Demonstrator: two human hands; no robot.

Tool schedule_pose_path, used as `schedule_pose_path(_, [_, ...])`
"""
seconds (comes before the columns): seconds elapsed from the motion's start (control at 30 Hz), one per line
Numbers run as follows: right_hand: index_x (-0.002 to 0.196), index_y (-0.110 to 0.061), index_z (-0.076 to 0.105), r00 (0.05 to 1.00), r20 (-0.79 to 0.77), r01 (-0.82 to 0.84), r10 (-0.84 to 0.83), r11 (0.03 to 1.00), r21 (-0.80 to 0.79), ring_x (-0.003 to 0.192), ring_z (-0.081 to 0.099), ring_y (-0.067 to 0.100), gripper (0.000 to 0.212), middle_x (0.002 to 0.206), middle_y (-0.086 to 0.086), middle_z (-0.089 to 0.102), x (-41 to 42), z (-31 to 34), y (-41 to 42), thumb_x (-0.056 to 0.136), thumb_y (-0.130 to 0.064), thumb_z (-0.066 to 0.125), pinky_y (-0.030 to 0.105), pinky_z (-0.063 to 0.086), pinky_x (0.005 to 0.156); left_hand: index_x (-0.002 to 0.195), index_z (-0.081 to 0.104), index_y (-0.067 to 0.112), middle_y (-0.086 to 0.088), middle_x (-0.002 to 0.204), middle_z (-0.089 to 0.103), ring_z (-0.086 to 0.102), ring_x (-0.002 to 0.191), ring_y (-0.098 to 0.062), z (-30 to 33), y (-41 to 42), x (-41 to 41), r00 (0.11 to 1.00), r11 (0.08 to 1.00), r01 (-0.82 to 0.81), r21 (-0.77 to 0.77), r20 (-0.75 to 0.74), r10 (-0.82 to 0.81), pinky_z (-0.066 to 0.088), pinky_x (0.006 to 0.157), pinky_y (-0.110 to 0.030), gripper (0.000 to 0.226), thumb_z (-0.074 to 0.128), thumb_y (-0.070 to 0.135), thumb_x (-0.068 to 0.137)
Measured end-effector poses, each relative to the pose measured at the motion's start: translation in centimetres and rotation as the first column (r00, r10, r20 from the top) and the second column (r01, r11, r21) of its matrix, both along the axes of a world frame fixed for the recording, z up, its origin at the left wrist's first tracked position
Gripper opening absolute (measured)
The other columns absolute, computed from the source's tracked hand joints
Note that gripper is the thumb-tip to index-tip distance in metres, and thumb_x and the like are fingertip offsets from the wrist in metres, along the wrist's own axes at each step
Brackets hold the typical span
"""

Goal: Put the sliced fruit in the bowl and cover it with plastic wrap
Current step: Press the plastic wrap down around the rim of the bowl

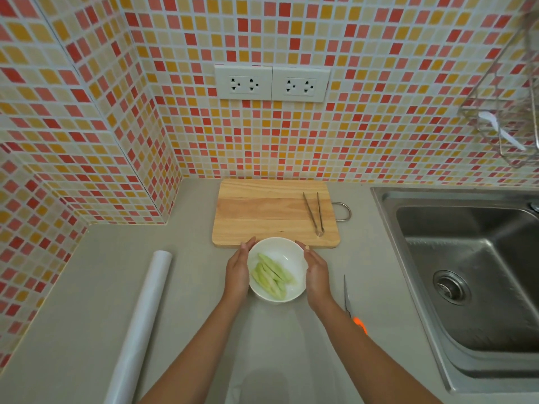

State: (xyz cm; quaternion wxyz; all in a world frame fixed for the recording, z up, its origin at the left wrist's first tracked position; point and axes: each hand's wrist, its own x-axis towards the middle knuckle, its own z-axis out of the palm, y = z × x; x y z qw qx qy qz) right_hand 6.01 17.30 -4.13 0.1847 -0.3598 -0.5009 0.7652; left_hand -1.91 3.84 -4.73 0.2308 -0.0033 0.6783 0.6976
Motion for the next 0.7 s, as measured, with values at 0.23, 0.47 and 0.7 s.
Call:
schedule_pose_path(0.23, [0.122,-0.003,0.062,0.999,0.036,-0.005,0.004,0.999,0.044,0.118,0.057,0.023,0.034,0.125,0.012,0.064,-0.2,-0.3,-0.1,0.099,-0.009,0.038,0.038,0.041,0.107,0.131,0.061,0.021,0.002,0.128,0.064,0.06,0.117,-0.013,-0.1,0.4,1.5,0.999,0.999,-0.045,0.016,-0.01,0.045,0.047,0.101,-0.031,0.043,0.032,0.039,0.104])
schedule_pose_path(0.47, [0.128,-0.008,0.059,1.0,0.011,0.024,-0.025,0.998,0.055,0.123,0.054,0.019,0.034,0.127,0.003,0.062,0.1,-0.3,-0.4,0.1,-0.013,0.04,0.036,0.038,0.11,0.133,0.058,0.02,0.005,0.13,0.061,0.057,0.119,-0.01,0.1,-0.4,1.8,0.996,0.997,-0.08,-0.002,-0.041,0.08,0.045,0.097,-0.021,0.043,0.033,0.04,0.104])
schedule_pose_path(0.7, [0.124,-0.006,0.062,0.994,0.018,0.108,-0.11,0.991,0.085,0.114,0.058,0.021,0.036,0.123,0.011,0.064,0.3,-0.6,-1.8,0.102,-0.016,0.035,0.032,0.043,0.101,0.134,0.056,0.02,0.007,0.13,0.058,0.053,0.12,-0.008,0.2,0.0,3.4,0.989,0.993,-0.117,-0.013,-0.093,0.115,0.04,0.097,-0.018,0.042,0.027,0.033,0.106])
